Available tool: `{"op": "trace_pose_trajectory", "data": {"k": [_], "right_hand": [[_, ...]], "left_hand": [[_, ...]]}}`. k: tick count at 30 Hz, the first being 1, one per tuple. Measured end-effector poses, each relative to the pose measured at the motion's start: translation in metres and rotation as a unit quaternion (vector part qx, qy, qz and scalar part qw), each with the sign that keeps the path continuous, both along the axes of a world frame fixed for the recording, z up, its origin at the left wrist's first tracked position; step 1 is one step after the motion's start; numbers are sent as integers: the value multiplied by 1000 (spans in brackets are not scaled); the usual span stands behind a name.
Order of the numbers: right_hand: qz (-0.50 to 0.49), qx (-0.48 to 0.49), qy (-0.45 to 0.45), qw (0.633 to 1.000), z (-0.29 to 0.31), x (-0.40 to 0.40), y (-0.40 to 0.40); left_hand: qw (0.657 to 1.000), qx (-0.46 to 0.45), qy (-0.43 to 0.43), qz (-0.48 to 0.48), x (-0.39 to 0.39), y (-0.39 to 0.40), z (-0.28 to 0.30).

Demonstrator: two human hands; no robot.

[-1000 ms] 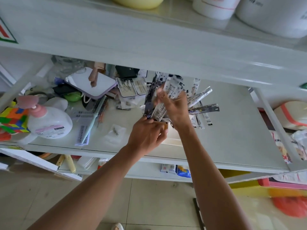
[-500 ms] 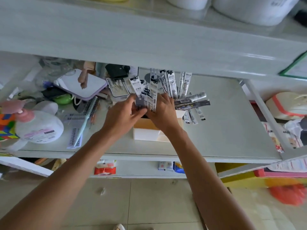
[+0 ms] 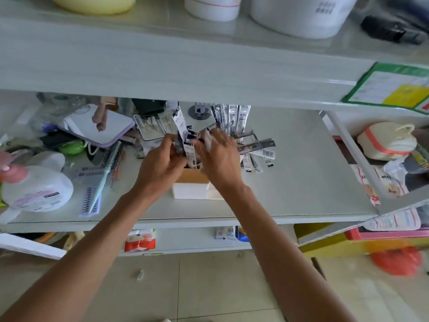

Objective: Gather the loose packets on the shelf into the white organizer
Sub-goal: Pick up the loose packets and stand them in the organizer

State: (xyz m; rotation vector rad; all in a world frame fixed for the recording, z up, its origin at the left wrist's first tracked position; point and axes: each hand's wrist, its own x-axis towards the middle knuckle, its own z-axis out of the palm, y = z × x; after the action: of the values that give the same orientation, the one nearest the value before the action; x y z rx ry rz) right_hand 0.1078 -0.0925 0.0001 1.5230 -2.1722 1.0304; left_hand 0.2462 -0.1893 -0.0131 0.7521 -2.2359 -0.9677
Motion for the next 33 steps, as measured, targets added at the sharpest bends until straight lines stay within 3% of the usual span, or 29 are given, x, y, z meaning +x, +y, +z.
{"op": "trace_pose_trajectory", "data": {"k": [3, 6, 10, 13, 17, 21, 23, 25, 27, 28, 30, 33], "right_hand": [[3, 76, 15, 997, -3, 11, -15], [9, 68, -133, 989, 4, -3, -9], [-33, 6, -14, 999, 1, -15, 16], [-70, 22, 7, 997, -6, -21, 29], [-12, 76, -115, 990, -5, -17, 36], [-57, -24, -191, 980, -5, -29, 64], [-170, -114, -281, 938, -14, -56, 88], [-263, -141, -417, 859, -20, -87, 107], [-226, -97, -551, 797, -29, -107, 105], [-191, -76, -579, 789, -30, -110, 99], [-141, -79, -576, 801, -27, -110, 84], [-128, -74, -497, 855, -15, -111, 77]], "left_hand": [[999, 36, -9, 4, 2, 2, 2], [997, 82, -6, 11, 3, -2, 2], [998, 54, 1, 23, 0, 1, 7], [999, 19, 21, 27, 0, 4, 12], [994, -67, 71, 57, -1, 1, 23], [985, -111, 122, 45, -7, 3, 43], [984, -129, 112, 50, -9, 4, 49], [988, -127, 52, 70, -11, 5, 53], [990, -113, -36, 82, -9, 4, 53], [988, -106, -78, 87, -7, 2, 51], [979, -125, -132, 95, -3, 1, 51], [978, -163, -87, 98, -4, 0, 63]]}}
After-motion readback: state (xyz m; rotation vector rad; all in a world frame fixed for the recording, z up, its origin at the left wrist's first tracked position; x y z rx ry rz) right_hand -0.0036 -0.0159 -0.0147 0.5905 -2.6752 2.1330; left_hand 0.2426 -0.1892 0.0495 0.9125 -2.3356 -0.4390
